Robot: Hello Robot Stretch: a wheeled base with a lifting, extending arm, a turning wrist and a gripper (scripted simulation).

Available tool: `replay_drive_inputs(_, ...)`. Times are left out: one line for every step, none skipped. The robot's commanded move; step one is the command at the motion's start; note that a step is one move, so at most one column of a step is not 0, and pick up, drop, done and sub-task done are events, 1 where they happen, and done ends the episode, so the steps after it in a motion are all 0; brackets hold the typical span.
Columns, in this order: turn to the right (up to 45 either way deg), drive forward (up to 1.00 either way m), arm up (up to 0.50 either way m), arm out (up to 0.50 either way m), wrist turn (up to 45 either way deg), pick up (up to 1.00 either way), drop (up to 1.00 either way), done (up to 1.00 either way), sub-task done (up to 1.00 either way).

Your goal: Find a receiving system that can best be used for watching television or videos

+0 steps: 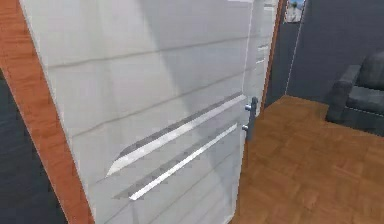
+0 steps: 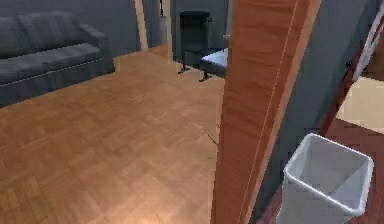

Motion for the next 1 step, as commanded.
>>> replay_drive_inputs(39.0,0.00,0.00,0.00,0.0,0.00,0.00,0.00,0.00)
